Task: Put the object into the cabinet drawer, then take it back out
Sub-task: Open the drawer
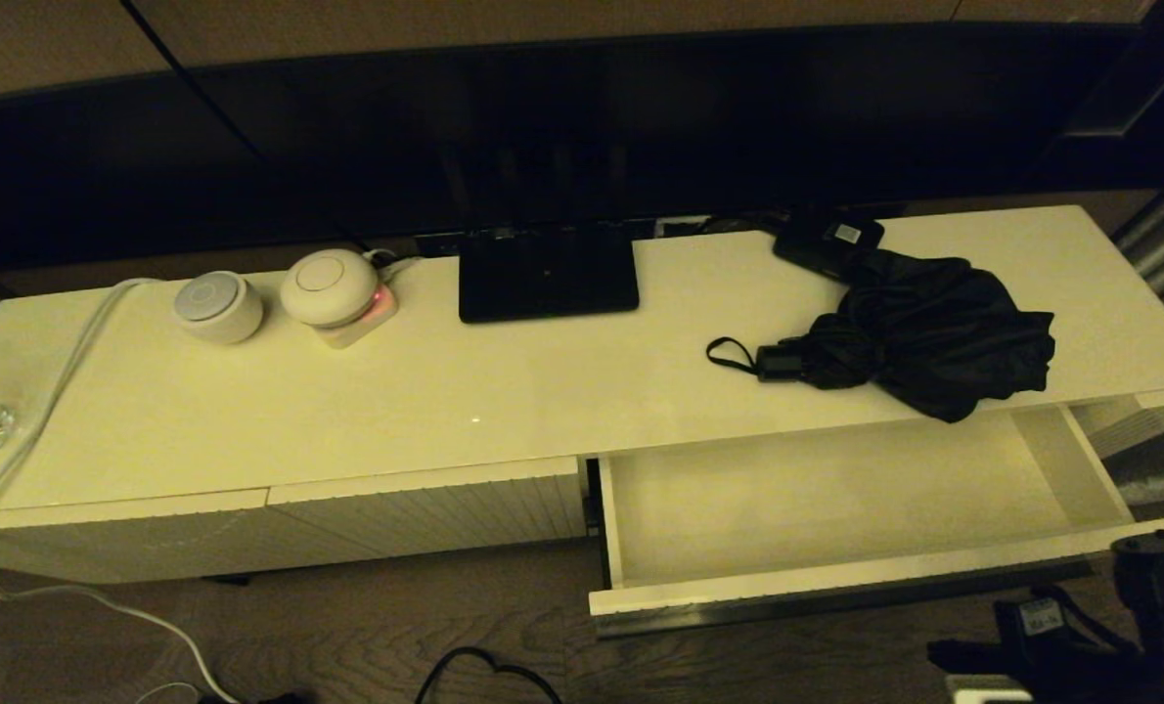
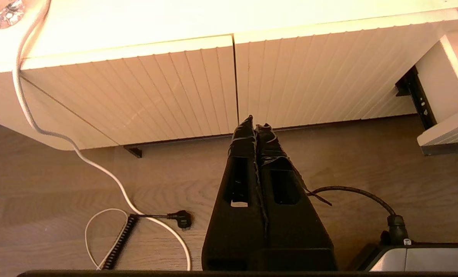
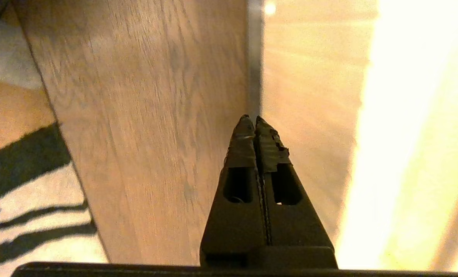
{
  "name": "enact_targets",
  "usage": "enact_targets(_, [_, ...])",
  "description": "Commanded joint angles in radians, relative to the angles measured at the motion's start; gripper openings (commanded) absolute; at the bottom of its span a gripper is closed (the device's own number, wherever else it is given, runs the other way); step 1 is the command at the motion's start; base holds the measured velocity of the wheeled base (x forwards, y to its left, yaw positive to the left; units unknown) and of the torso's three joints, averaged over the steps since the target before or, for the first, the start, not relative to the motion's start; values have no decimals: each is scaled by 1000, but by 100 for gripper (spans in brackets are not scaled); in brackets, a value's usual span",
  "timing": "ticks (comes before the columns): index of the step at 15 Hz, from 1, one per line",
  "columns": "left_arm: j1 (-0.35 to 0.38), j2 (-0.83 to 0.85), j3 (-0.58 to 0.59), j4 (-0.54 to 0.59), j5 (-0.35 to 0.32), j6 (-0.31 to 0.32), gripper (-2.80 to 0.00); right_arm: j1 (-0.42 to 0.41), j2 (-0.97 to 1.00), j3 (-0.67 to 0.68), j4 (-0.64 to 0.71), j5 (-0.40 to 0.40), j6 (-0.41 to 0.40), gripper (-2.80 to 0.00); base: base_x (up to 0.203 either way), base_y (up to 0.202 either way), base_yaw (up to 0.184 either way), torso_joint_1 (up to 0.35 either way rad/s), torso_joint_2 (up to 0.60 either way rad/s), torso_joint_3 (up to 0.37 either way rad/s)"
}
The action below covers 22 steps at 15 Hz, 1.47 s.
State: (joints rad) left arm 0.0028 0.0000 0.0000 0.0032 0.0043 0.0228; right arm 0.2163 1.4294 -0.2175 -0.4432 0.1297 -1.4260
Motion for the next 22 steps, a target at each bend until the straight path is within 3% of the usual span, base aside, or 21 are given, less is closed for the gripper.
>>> enact_targets(1, [0, 0, 3, 0, 0, 0, -280, -20, -334, -80, 301, -25, -4, -280, 0, 0, 0, 0, 0, 0])
enact_targets(4, [0, 0, 3, 0, 0, 0, -280, -60, -555, -348, 784, -133, 68, -280, 0, 0, 0, 0, 0, 0])
enact_targets(6, [0, 0, 3, 0, 0, 0, -280, -78, -615, -434, 908, -186, 231, -280, 0, 0, 0, 0, 0, 0])
enact_targets(8, [0, 0, 3, 0, 0, 0, -280, -96, -584, -458, 924, -209, 266, -280, 0, 0, 0, 0, 0, 0])
enact_targets(12, [0, 0, 3, 0, 0, 0, -280, -109, -412, -494, 911, -219, 451, -280, 0, 0, 0, 0, 0, 0])
enact_targets(16, [0, 0, 3, 0, 0, 0, -280, -88, -224, -591, 924, -184, 794, -280, 0, 0, 0, 0, 0, 0])
enact_targets(19, [0, 0, 3, 0, 0, 0, -280, 7, -82, -667, 937, -144, 1098, -280, 0, 0, 0, 0, 0, 0])
enact_targets(22, [0, 0, 3, 0, 0, 0, -280, 55, 42, -738, 938, -138, 1271, -280, 0, 0, 0, 0, 0, 0])
